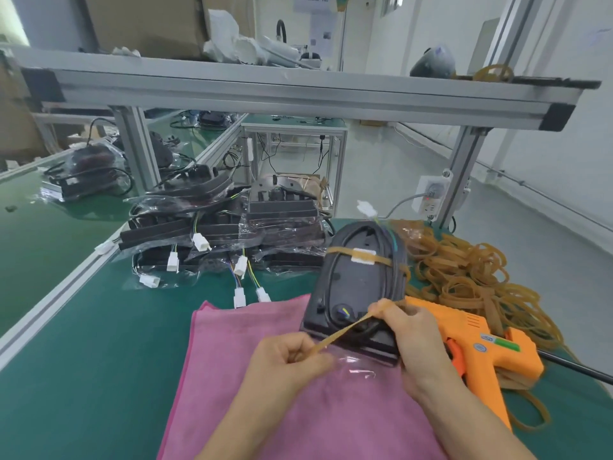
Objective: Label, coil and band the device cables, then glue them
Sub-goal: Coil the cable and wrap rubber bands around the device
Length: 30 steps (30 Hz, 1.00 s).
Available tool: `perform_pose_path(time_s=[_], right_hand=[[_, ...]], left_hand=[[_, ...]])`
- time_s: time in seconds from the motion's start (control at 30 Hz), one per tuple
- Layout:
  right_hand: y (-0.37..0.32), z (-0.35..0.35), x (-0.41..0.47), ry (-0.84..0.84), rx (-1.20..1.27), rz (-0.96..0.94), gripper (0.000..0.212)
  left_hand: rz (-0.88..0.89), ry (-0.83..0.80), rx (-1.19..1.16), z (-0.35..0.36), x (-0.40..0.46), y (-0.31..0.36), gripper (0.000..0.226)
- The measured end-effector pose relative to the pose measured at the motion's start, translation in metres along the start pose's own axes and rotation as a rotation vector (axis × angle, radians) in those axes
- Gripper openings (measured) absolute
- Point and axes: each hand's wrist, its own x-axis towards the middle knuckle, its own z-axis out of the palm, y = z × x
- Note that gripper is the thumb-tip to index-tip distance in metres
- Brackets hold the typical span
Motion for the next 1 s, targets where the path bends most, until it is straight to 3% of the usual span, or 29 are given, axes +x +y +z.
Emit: perform_pose_path(time_s=[0.07,0.17,0.27,0.33,0.47,0.53,0.67,0.8,0.93,1.0], right_hand=[[0.002,-0.006,-0.002,-0.041,-0.072,0.023,0.019],[0.005,-0.013,-0.005,-0.120,-0.028,0.105,0.007],[0.006,-0.021,-0.010,-0.192,0.022,0.193,0.025],[0.004,-0.025,-0.009,-0.215,0.016,0.194,0.034],[-0.007,-0.030,-0.009,-0.272,0.028,0.158,0.030],[-0.007,-0.031,-0.010,-0.317,0.010,0.174,0.034],[0.000,-0.029,-0.012,-0.346,0.001,0.246,0.041],[-0.001,-0.017,-0.014,-0.360,-0.056,0.167,0.027],[0.001,-0.018,-0.012,-0.377,0.044,0.155,0.024],[0.007,-0.016,-0.014,-0.408,0.116,0.175,0.038]], left_hand=[[-0.049,0.017,-0.051,-0.005,0.000,0.001,0.024],[-0.160,0.030,-0.221,-0.015,0.002,0.002,0.023],[-0.223,-0.029,-0.277,-0.020,0.002,-0.003,0.024],[-0.141,-0.065,-0.112,-0.018,-0.003,-0.013,0.021],[0.141,-0.107,0.372,-0.027,-0.004,-0.037,0.019],[0.215,-0.079,0.456,-0.035,-0.001,-0.036,0.021],[0.182,-0.090,0.174,-0.034,0.005,-0.005,0.025],[0.054,-0.038,-0.227,-0.029,0.011,0.012,0.027],[-0.048,-0.037,-0.286,-0.034,0.005,-0.002,0.022],[-0.068,-0.026,-0.279,-0.036,0.004,-0.009,0.021]])
